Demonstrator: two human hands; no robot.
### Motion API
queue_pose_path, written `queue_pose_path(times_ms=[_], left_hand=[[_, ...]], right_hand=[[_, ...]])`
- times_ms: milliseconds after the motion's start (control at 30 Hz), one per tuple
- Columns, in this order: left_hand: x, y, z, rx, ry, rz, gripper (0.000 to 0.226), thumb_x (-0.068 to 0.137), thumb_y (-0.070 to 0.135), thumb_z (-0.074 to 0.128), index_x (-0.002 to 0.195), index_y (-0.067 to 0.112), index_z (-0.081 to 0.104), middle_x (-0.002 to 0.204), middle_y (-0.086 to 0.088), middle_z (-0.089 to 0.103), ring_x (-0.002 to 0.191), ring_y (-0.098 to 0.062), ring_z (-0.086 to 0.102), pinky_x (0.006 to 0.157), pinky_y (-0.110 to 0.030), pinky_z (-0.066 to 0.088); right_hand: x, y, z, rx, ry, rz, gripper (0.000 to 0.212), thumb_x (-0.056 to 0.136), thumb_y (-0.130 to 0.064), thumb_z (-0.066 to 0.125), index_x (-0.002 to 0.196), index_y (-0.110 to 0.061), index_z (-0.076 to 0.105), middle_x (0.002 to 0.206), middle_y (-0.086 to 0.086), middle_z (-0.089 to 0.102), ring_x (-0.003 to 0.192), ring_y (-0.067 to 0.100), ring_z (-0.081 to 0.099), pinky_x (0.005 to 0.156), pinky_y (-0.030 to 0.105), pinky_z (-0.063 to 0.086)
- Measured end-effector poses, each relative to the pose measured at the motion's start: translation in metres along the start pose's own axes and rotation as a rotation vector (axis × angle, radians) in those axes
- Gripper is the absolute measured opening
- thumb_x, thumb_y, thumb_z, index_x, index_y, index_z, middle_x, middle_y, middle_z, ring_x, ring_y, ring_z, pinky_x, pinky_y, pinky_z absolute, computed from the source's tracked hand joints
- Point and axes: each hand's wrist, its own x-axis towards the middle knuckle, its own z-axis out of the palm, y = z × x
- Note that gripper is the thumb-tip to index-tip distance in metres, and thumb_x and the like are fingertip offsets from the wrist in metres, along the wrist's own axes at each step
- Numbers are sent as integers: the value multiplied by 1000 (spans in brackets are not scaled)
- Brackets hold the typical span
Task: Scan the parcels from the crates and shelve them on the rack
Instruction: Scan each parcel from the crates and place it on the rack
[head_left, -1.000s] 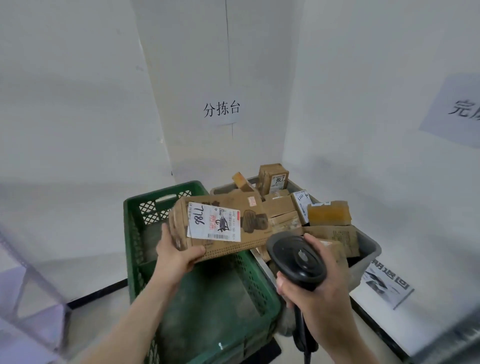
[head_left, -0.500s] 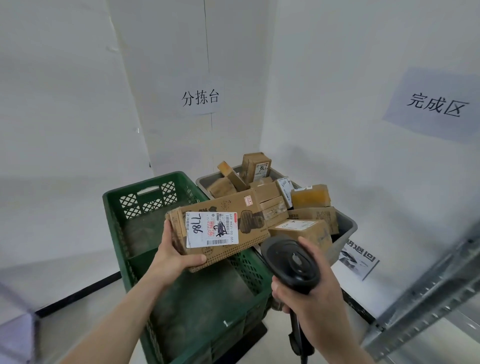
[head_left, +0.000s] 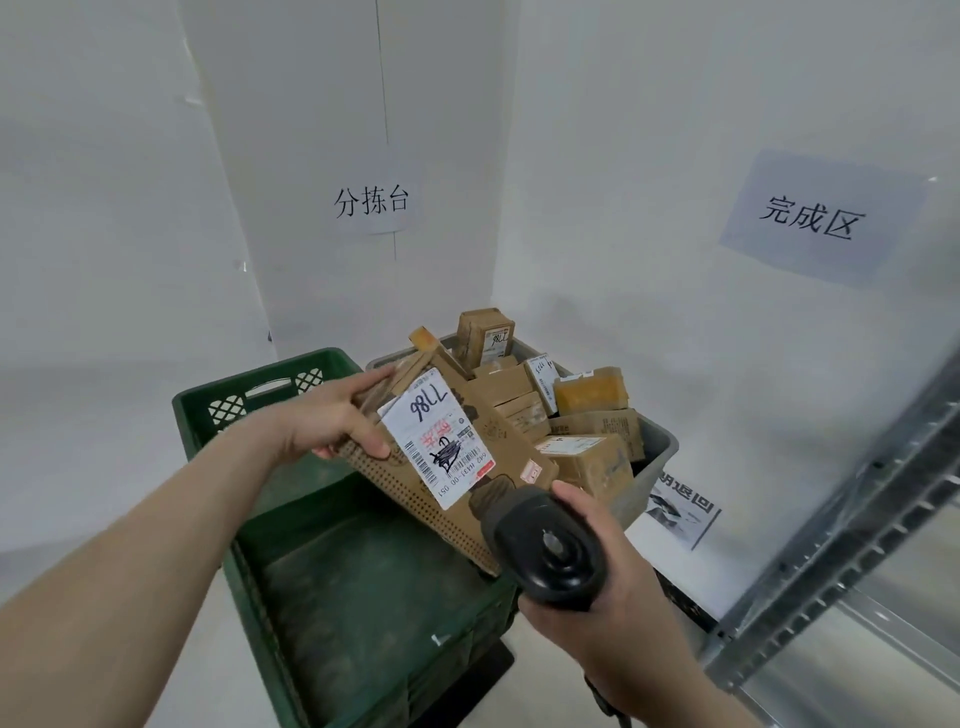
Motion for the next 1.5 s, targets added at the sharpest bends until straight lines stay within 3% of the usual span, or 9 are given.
queue_pose_path(times_ms=[533,667,867,1033,1100,1267,1333,1400,1500], left_hand=[[28,116,62,234,-116,114,118,52,17,87,150,53,31,121,-2,71,99,-22,75,91,-41,59],[30,136,90,237,-109,124,118,48,17,88,146,56,34,124,-4,69,99,-26,75,96,-49,57],[26,160,129,244,-106,136,115,46,23,87,138,64,33,128,-3,65,106,-29,70,100,-52,53],[23,158,161,46,-76,199,126,39,31,91,150,52,34,132,-5,64,112,-28,68,96,-51,55],[24,150,178,-98,-59,246,124,42,29,93,150,51,35,135,-7,63,118,-30,65,99,-52,53],[33,134,237,-472,-149,306,129,41,20,97,153,35,35,129,-17,68,114,-46,65,89,-52,55],[38,130,259,-549,-185,315,126,40,24,98,150,34,39,126,-20,68,108,-51,65,81,-53,49],[42,129,280,-621,-237,333,113,43,21,94,144,31,47,127,-21,68,103,-45,65,76,-48,51],[40,134,309,-652,-349,356,93,50,21,86,137,30,53,131,-22,65,99,-39,66,72,-41,50]], right_hand=[[-31,37,-76,192,102,91,93,61,-16,87,144,-33,48,124,-17,69,120,8,65,101,34,55],[-44,43,-105,191,81,92,96,60,-25,87,146,-32,45,125,-24,66,121,1,63,101,26,54],[-64,60,-146,187,150,112,93,65,5,89,137,-37,47,117,-34,64,113,-7,63,89,8,50],[-81,78,-178,282,367,215,94,65,5,90,137,-39,49,116,-32,63,100,16,71,88,52,61],[-86,84,-192,283,455,239,93,67,4,90,133,-47,48,115,-34,62,98,22,71,90,58,59],[-104,82,-225,272,609,276,88,73,-2,88,142,-37,46,120,-26,61,111,-9,59,111,38,45],[-112,76,-235,266,660,297,90,74,-7,87,148,-34,43,124,-26,58,111,-7,56,113,37,41],[-122,70,-241,236,740,308,88,74,-10,87,144,-39,43,122,-28,57,113,-5,55,111,34,42],[-139,60,-248,193,871,302,80,74,-2,87,123,-50,46,114,-29,58,102,-23,53,94,3,38]])
